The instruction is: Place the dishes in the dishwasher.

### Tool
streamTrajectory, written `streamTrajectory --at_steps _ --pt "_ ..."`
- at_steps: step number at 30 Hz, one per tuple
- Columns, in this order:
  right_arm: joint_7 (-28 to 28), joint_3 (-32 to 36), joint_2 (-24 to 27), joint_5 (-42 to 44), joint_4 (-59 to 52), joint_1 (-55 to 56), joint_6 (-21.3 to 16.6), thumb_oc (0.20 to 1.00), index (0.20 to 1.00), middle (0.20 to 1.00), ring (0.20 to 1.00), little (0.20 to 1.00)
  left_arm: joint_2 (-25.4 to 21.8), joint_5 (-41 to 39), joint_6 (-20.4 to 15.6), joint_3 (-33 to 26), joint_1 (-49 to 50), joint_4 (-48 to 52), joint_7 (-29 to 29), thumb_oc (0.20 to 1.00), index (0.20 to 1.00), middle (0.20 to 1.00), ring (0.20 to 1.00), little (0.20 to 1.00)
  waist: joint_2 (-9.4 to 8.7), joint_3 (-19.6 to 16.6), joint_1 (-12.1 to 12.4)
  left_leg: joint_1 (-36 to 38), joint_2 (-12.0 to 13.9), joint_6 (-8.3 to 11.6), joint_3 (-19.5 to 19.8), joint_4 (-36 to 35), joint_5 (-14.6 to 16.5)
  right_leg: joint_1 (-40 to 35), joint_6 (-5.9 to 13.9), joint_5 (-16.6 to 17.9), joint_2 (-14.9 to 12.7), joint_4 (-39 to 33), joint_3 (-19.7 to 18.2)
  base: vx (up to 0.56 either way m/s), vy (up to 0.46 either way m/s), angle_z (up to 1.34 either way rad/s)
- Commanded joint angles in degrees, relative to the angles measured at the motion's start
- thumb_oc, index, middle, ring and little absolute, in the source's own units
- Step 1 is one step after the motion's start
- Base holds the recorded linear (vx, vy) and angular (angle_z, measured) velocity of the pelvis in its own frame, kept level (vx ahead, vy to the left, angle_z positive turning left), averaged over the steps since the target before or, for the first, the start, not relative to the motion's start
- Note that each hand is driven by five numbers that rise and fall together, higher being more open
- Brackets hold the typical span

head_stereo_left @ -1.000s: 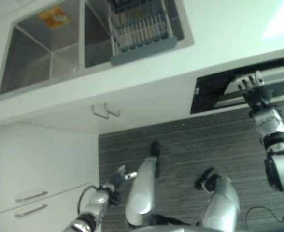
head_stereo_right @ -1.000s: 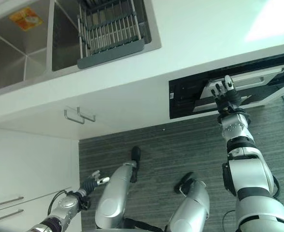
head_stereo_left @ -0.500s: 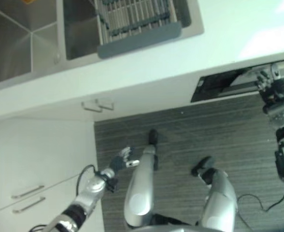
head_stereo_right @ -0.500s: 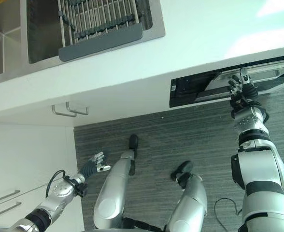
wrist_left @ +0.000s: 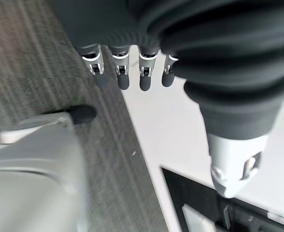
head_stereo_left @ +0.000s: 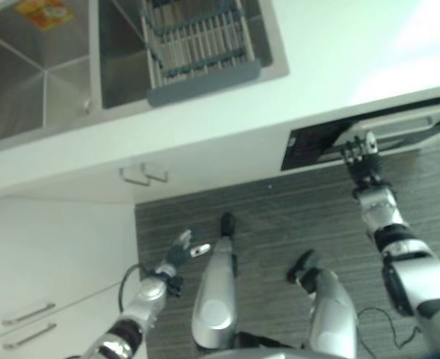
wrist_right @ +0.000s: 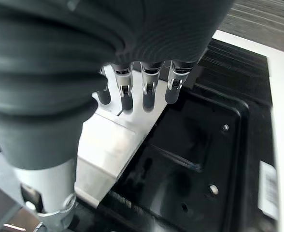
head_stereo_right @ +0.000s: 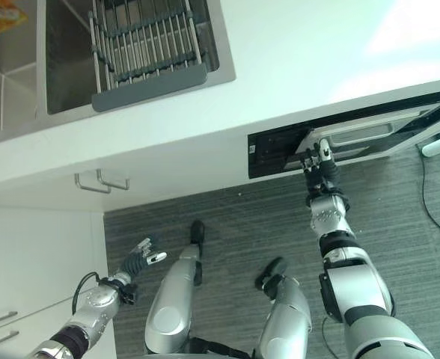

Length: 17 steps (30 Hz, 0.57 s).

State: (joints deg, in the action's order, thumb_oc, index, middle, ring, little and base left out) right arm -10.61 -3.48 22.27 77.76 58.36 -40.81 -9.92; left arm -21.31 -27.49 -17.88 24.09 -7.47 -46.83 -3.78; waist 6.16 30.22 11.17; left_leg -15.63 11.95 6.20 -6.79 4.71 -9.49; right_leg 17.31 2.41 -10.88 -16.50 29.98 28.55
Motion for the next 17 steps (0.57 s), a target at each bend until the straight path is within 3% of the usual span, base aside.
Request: streamTrajectory --at_steps 1,7,13,14,17 --pt "-3.6 2.7 -0.4 1.8 0.2 -1.1 -2.3 1.000 1.000 1.000 1.000 1.000 -0.3 3.8 -0.9 0.1 -0.2 -3.6 1.5 1.000 1.000 1.000 1.000 1.000 -2.37 -0.4 0.5 4.4 -1.1 -0.78 -3.8 2.7 5.1 -7.8 4.17 7.2 0.5 -10.9 -3.6 -0.03 -0.044 -0.16" --pt "-6.5 4.0 -5.9 2.0 0.0 12.1 -2.4 1.000 1.000 1.000 1.000 1.000 3.3 6.4 2.0 -2.6 1.7 -10.0 2.3 1.000 1.000 1.000 1.000 1.000 -3.32 -5.0 -2.8 10.5 -0.1 -0.14 -6.5 1.2 5.8 -13.7 4.13 8.1 2.0 -16.2 -4.8 0.02 -0.047 -0.22" --pt "-4.9 2.9 -10.1 -2.7 2.9 24.9 -1.3 1.000 1.000 1.000 1.000 1.000 6.7 2.4 5.7 -3.6 4.5 -13.5 -3.2 1.000 1.000 1.000 1.000 1.000 -4.06 -11.3 -6.1 15.7 0.4 0.14 -8.9 -1.5 5.7 -18.3 3.85 8.2 3.2 -19.6 -5.5 0.04 -0.009 -0.22" --pt "-2.2 2.6 -10.0 -8.4 5.7 27.2 0.2 1.000 1.000 1.000 1.000 1.000 7.9 -0.5 6.3 -4.4 4.6 -14.4 -6.9 1.000 1.000 1.000 1.000 1.000 -3.98 -13.3 -7.1 17.3 0.4 0.27 -9.4 -3.1 5.3 -19.4 3.92 8.3 3.5 -20.5 -5.6 0.01 0.058 -0.19" --pt "2.3 -1.2 -9.5 -26.6 12.3 31.0 3.6 1.000 1.000 1.000 1.000 1.000 9.4 0.1 10.4 -4.8 4.3 -17.3 -9.9 1.000 1.000 1.000 1.000 1.000 -3.95 -16.2 -8.4 19.6 0.7 0.59 -10.2 -6.2 4.1 -21.5 4.02 8.3 3.9 -21.9 -5.7 0.02 0.084 -0.10"
